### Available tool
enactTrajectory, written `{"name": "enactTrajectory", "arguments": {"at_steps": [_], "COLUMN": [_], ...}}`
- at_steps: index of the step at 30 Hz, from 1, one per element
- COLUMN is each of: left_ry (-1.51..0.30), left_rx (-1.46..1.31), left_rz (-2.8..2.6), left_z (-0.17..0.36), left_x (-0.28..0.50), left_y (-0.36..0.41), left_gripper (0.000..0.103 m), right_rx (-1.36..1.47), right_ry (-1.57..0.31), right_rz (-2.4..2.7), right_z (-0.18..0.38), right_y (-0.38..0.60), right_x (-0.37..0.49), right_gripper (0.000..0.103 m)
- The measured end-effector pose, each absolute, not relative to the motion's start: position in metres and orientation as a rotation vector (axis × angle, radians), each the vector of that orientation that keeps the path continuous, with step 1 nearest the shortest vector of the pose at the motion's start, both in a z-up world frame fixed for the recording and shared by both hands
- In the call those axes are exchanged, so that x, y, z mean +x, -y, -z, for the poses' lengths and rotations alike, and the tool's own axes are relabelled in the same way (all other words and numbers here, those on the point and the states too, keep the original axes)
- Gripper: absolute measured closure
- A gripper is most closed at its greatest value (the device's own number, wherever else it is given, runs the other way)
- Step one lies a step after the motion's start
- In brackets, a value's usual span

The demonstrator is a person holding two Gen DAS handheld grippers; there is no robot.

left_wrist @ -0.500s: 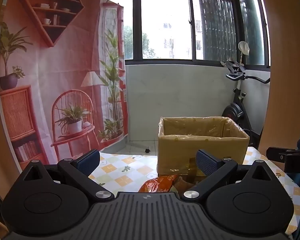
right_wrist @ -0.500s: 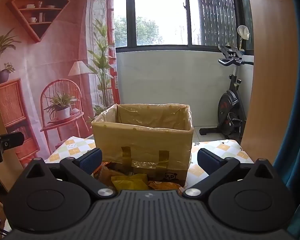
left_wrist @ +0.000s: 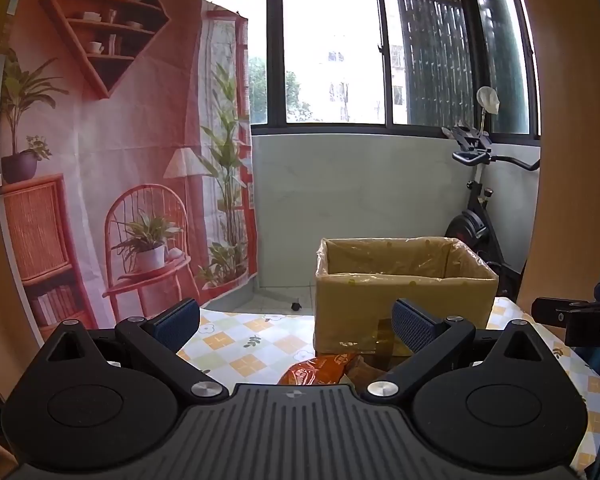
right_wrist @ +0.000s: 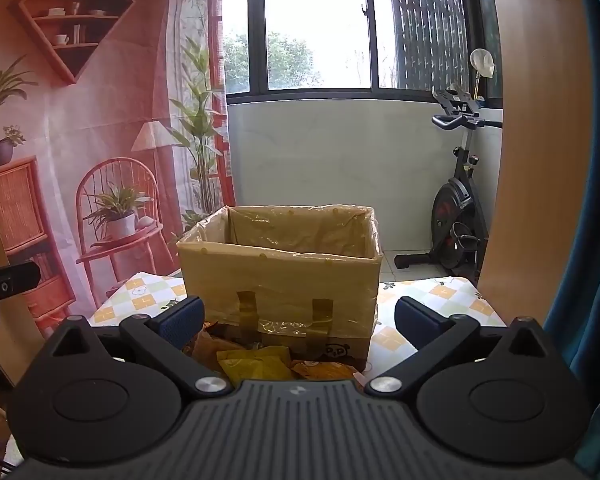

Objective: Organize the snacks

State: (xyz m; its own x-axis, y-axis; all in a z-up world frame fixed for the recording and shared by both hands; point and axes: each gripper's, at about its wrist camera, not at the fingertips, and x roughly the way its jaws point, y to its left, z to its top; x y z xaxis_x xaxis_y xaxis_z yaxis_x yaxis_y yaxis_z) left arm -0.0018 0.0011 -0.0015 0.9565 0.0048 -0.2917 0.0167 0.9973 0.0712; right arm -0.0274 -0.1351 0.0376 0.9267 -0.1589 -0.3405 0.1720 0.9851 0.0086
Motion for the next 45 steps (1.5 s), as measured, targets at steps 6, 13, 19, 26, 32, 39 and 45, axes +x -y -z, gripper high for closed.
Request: {"name": "enactTrajectory", "arguments": {"at_steps": [6,13,19,26,32,39,45], "left_ry": [-0.289,-0.283,-0.28,-0.279,-0.279,-0.279,-0.28], "left_rx": [0.07,0.064,0.061,0.059,0.059,0.058,0.059], "left_rz": [0.009,0.013,0.014,0.015,0.016,0.016,0.017], "left_z": [0.0017,0.0029,0.0026,0.0022,0.0021,0.002,0.002], "left_x": [-0.0017,-0.002,-0.0028,-0.0026,-0.0025,-0.0023,-0.0025], "left_y": [-0.0028,-0.0027,-0.0016,-0.001,-0.0009,-0.0008,-0.0003], "left_gripper": [0.0,0.0,0.0,0.0,0.0,0.0,0.0], "right_rx": [0.051,0.045,0.042,0.042,0.04,0.04,0.04], "right_ry": [-0.341,-0.334,-0.332,-0.331,-0.326,-0.326,-0.326], "right_rz": [0.179,0.179,0.181,0.181,0.181,0.181,0.18], "right_z": [-0.0375,-0.0392,-0.0415,-0.0449,-0.0437,-0.045,-0.0434], "right_y": [0.1385,0.1385,0.1369,0.1367,0.1351,0.1348,0.1354], "right_x": [-0.0286,-0.0311,-0.0315,-0.0316,-0.0319,-0.0323,-0.032], "right_gripper": [0.0,0.0,0.0,0.0,0.0,0.0,0.0]}}
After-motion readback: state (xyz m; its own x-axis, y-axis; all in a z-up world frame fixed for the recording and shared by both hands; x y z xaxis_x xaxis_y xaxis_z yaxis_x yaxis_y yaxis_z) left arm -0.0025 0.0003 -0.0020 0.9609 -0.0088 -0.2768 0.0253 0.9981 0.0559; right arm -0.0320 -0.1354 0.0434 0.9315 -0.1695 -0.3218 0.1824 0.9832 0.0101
